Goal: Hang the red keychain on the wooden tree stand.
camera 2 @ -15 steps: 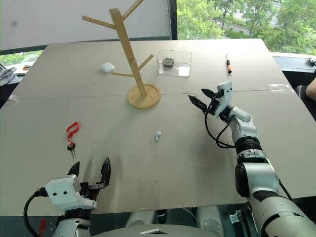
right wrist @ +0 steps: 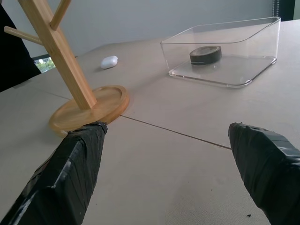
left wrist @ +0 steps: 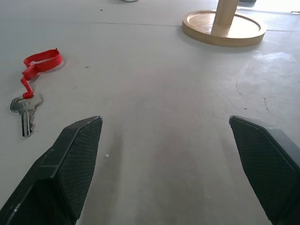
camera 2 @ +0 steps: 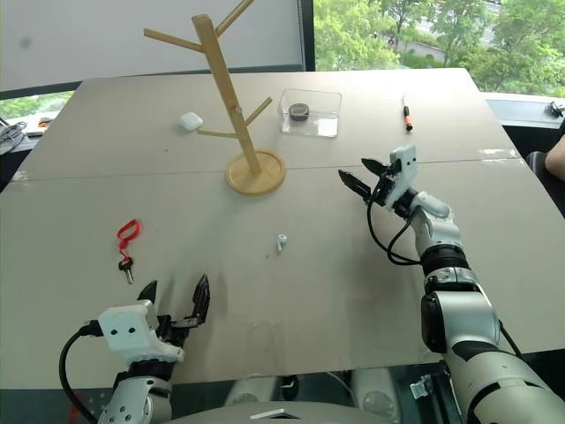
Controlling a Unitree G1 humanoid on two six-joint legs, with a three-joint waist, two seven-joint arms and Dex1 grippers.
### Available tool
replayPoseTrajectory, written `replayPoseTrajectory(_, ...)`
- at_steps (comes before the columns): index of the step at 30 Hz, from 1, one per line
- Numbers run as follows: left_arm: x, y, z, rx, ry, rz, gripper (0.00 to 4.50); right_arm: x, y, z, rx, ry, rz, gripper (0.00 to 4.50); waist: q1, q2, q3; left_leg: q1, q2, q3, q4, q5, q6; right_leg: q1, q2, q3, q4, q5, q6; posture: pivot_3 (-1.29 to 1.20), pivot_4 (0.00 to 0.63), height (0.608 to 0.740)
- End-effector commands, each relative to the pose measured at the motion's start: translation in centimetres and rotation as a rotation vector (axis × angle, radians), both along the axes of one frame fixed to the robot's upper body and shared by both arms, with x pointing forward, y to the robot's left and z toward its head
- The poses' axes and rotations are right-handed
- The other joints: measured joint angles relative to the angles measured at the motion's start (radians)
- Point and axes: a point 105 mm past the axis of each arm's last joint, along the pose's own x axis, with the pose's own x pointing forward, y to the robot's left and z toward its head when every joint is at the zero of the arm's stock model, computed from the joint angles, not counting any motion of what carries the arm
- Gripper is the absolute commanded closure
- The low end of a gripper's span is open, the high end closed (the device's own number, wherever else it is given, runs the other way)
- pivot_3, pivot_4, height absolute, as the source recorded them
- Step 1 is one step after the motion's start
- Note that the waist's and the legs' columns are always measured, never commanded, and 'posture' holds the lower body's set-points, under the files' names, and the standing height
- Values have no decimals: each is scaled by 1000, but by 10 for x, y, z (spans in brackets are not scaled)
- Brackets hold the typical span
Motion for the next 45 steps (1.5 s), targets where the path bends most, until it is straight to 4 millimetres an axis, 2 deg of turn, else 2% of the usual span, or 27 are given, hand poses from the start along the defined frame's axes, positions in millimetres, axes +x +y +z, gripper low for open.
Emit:
replayPoseTrajectory(1,1,-4,20,16,-71,-42,0,0,-3,16,-2,-71,-1,61,0,0,0,0,0,0,0,0,0,0,0,0,0,0,0,0,150,740)
replayPoseTrajectory(6,3,-25,30,35,-132,-233,0,-1,0,16,-9,-71,23,61,0,0,0,0,0,0,0,0,0,0,0,0,0,0,-1,0,150,740)
replayPoseTrajectory(9,-3,-32,21,-11,-123,-387,0,-6,8,17,-30,-81,89,61,0,0,0,0,0,0,0,0,0,0,0,1,0,-2,-4,0,150,740)
replayPoseTrajectory(12,-11,-26,9,0,-91,-469,0,-18,17,19,-56,-86,199,61,-2,1,0,0,1,1,0,0,0,-1,-2,2,0,-2,-4,0,150,740)
replayPoseTrajectory(15,-22,-21,-7,76,-62,-545,0,-40,29,16,-107,-69,368,61,0,1,0,0,1,0,-1,0,0,-1,-2,1,0,-2,-4,0,150,740)
replayPoseTrajectory(20,-38,-24,-37,75,-14,-678,0,-86,52,15,-239,-51,630,61,1,2,1,-1,1,0,-1,0,0,-1,-5,1,-2,-2,-4,0,150,740)
replayPoseTrajectory(26,-42,-32,-53,113,-32,-754,0,-110,82,15,-378,-70,724,61,2,7,-2,0,1,-1,-2,0,0,-2,-10,-2,-3,-4,-1,0,150,740)
replayPoseTrajectory(30,-40,-31,-55,81,-53,-754,0,-112,101,10,-426,-74,722,61,12,8,-3,0,0,-1,-2,0,0,-1,-11,-3,-4,-4,-1,0,150,740)
replayPoseTrajectory(34,-41,-35,-55,69,-66,-765,0,-106,116,-3,-468,-125,665,61,15,11,-4,0,0,-1,-2,0,0,-1,-15,-9,-4,-4,-1,0,150,740)
replayPoseTrajectory(38,-44,-37,-54,73,-75,-768,0,-98,120,-17,-494,-152,610,61,19,12,-5,0,0,-1,-2,0,0,-1,-15,-11,-4,-4,-1,0,150,740)
replayPoseTrajectory(45,-45,-42,-37,57,-134,-755,0,-90,117,-35,-524,-136,570,61,20,11,-5,0,0,0,-2,0,0,-1,-14,-13,-4,-4,-1,0,150,740)
